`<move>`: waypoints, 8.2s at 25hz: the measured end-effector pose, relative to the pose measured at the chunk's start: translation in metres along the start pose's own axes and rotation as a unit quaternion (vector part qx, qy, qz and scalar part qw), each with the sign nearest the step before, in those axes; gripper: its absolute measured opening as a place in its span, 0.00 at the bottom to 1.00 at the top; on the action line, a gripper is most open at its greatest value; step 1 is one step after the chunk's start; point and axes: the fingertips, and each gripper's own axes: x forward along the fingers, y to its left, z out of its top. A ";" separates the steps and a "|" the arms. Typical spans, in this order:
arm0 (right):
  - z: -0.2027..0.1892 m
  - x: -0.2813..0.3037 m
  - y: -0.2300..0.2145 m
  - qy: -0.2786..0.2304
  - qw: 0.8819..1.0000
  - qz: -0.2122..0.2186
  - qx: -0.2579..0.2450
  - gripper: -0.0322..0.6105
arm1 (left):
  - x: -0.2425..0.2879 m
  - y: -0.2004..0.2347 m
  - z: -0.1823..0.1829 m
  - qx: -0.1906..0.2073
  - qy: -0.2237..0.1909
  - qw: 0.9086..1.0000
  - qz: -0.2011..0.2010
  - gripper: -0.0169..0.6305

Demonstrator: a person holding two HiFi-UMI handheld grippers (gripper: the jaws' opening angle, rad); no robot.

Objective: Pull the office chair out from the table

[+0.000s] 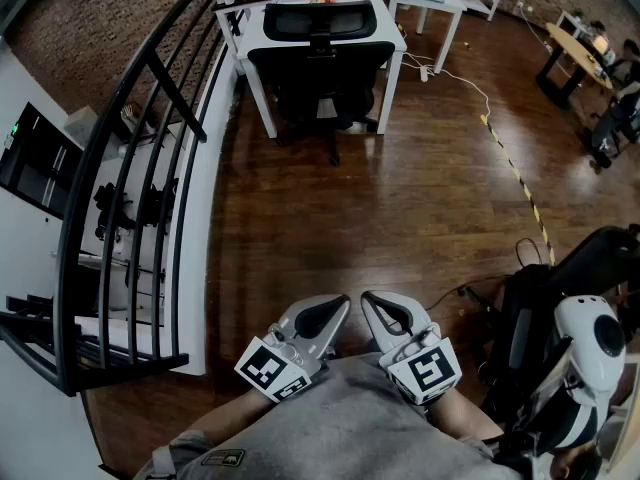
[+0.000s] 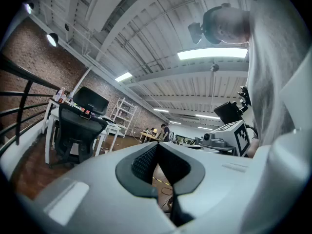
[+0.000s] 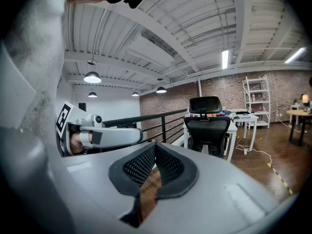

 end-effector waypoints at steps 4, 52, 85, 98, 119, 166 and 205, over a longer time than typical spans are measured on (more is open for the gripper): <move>0.008 0.023 0.004 -0.006 1.000 -0.008 0.001 0.06 | -0.009 0.022 0.008 0.006 0.001 1.000 0.001 0.03; 0.118 0.336 -0.340 -0.024 1.000 0.007 -0.006 0.06 | 0.270 0.388 0.130 0.029 -0.016 0.998 0.046 0.03; 0.181 0.450 -0.537 -0.030 0.993 -0.107 -0.048 0.50 | 0.282 0.653 0.244 0.169 -0.005 0.976 0.138 0.48; 0.191 0.507 -0.546 0.012 0.989 0.090 -0.114 0.68 | 0.349 0.660 0.244 0.193 0.077 0.977 -0.050 0.65; 0.185 0.497 -0.510 0.045 0.980 0.158 -0.116 0.43 | 0.335 0.630 0.227 0.184 0.145 0.963 -0.133 0.41; 0.118 0.280 -0.355 0.046 0.965 0.226 -0.128 0.32 | 0.209 0.402 0.157 0.179 0.137 0.971 -0.081 0.43; 0.062 0.108 -0.212 0.063 0.969 0.214 -0.106 0.31 | 0.095 0.218 0.102 0.171 0.131 0.966 -0.141 0.38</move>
